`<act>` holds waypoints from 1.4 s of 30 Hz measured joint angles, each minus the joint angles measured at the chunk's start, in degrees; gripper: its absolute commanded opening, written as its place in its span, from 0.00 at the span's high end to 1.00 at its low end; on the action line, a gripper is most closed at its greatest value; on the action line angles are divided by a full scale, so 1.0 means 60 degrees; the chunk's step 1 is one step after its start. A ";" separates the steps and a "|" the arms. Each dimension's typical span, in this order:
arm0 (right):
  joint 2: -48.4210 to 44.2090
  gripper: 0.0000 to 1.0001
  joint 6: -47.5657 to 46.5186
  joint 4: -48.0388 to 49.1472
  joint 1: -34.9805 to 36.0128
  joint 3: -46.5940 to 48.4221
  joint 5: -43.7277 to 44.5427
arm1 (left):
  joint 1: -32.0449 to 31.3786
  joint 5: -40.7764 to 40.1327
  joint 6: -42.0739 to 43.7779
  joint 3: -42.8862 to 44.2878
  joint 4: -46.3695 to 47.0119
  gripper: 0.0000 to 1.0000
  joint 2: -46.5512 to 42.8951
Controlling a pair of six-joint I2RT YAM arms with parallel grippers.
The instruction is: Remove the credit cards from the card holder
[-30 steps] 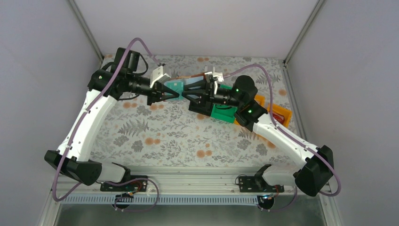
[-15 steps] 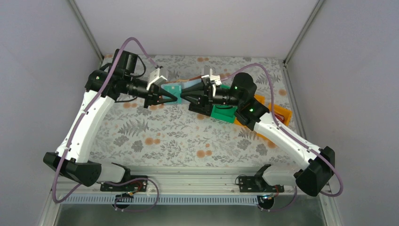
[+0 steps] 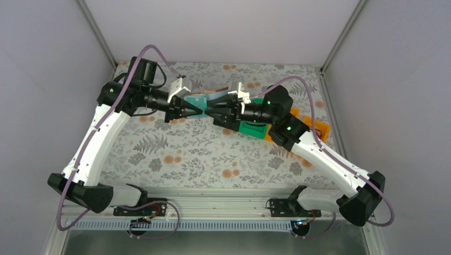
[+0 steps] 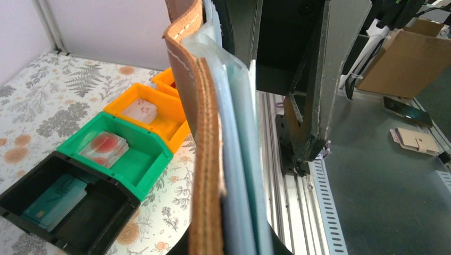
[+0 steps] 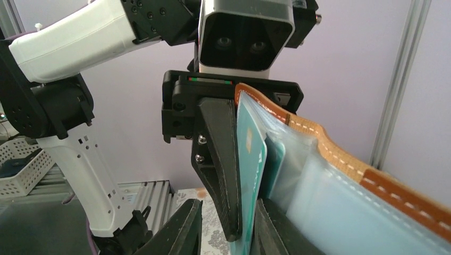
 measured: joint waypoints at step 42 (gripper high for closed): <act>-0.0222 0.81 -0.0659 -0.2339 -0.0492 0.0557 -0.0827 | -0.0313 0.0076 0.1286 0.0251 -0.0758 0.98 0.0025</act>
